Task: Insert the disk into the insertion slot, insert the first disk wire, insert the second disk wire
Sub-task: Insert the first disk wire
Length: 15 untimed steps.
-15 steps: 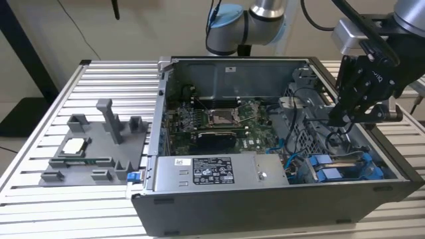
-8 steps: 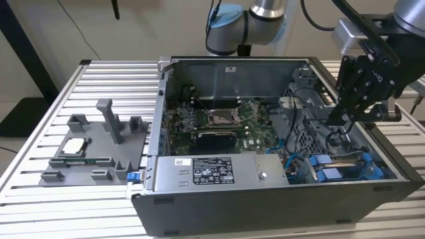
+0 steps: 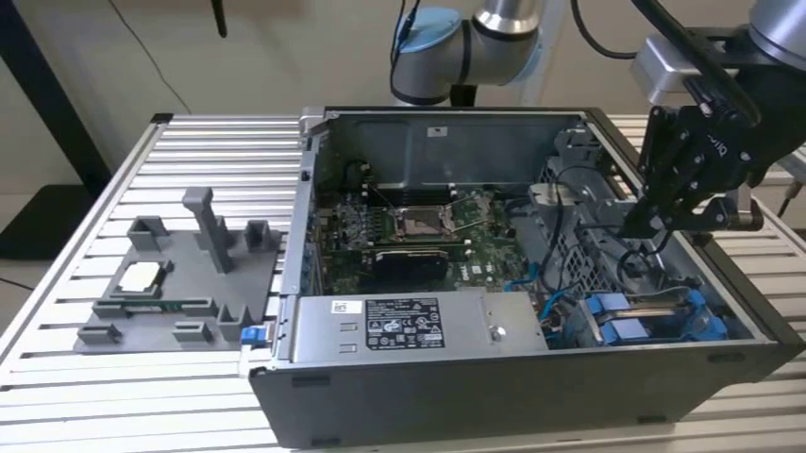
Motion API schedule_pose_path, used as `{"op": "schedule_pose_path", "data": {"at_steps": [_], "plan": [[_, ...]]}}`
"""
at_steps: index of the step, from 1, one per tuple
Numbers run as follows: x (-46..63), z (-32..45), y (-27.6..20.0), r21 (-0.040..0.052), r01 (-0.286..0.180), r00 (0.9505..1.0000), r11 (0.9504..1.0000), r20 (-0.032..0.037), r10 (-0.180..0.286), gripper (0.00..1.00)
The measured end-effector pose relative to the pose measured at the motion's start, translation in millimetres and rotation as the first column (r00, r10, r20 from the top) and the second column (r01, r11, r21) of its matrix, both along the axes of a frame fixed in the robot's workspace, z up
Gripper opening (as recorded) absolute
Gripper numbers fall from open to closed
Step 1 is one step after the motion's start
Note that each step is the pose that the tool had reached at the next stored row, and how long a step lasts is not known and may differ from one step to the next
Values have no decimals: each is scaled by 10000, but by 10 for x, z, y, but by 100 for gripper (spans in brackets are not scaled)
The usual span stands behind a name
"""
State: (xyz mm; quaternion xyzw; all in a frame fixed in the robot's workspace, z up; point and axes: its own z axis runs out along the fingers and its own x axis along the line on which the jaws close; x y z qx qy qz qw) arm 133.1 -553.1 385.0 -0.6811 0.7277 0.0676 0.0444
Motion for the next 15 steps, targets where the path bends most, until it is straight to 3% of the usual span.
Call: {"op": "schedule_pose_path", "data": {"at_steps": [15], "plan": [[277, -33, -36, -6, -32, 10000, 10000, 0, 32, 19]]}}
